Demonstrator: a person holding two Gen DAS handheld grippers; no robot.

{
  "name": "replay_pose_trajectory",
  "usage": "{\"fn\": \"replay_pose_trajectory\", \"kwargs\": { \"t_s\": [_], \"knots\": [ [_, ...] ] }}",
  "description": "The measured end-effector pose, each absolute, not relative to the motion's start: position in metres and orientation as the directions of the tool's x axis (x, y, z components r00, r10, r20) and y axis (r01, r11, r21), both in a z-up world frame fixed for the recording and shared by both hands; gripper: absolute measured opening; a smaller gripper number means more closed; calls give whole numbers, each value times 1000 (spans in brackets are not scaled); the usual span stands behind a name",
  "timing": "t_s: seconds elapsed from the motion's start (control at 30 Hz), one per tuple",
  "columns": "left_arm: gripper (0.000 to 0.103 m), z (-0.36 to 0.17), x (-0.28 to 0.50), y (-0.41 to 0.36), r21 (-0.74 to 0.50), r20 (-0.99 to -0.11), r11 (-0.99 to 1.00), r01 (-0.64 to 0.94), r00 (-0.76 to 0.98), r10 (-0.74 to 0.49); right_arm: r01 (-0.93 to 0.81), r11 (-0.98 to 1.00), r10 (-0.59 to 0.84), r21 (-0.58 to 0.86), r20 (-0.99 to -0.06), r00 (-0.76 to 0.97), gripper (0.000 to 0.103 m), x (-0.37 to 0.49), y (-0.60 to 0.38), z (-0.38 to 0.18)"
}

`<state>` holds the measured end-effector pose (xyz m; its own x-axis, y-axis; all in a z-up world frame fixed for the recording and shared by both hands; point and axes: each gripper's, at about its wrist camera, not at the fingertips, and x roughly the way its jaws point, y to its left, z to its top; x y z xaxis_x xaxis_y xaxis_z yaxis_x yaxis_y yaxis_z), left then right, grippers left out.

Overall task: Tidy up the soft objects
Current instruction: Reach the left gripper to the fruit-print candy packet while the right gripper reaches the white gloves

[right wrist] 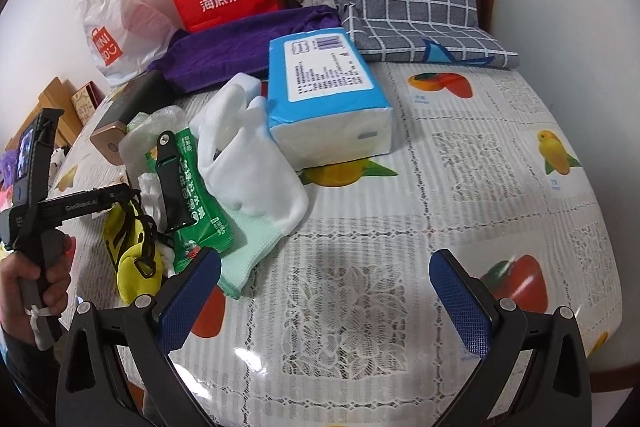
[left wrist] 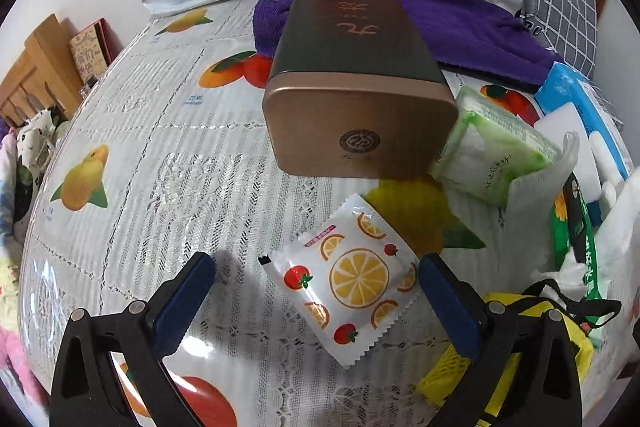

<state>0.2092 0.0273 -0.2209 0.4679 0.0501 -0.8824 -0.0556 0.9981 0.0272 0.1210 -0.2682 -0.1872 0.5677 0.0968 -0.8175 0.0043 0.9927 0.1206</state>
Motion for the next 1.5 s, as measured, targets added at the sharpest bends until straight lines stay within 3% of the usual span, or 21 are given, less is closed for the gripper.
{"fn": "replay_pose_trajectory", "kwargs": {
  "t_s": [0.1, 0.27, 0.77, 0.93, 1.0, 1.07, 1.2, 1.33, 1.5],
  "knots": [
    [101, -223, 210, 25, 32, -867, 999, -44, 497, 49, -8, 993, 104, 120, -822, 560, 103, 124, -263, -191],
    [73, -220, 196, 20, 24, -834, 1000, 8, 552, 16, -18, 994, 102, 110, -826, 554, 103, 126, -258, -194],
    [16, -214, 187, 24, -12, -814, 997, 71, 579, -51, -31, 991, 123, 128, -818, 562, 103, 134, -244, -198],
    [20, -211, 188, 40, -128, -825, 990, 62, 548, -140, -24, 993, 106, 113, -815, 570, 103, 136, -243, -193],
    [31, -210, 189, 43, -162, -825, 984, 69, 538, -173, -17, 994, 100, 110, -814, 572, 103, 136, -245, -192],
    [59, -209, 190, 38, -165, -824, 981, 100, 532, -193, -13, 994, 100, 113, -814, 572, 103, 137, -246, -192],
    [68, -212, 192, 18, -86, -836, 984, 157, 526, -157, -15, 994, 99, 110, -817, 568, 103, 137, -247, -195],
    [85, -220, 195, 0, -4, -847, 982, 187, 521, -103, -8, 994, 95, 110, -819, 566, 103, 137, -252, -198],
    [82, -220, 191, -5, 15, -840, 979, 204, 533, -98, -2, 991, 110, 131, -819, 564, 103, 139, -257, -202]
  ]
}}
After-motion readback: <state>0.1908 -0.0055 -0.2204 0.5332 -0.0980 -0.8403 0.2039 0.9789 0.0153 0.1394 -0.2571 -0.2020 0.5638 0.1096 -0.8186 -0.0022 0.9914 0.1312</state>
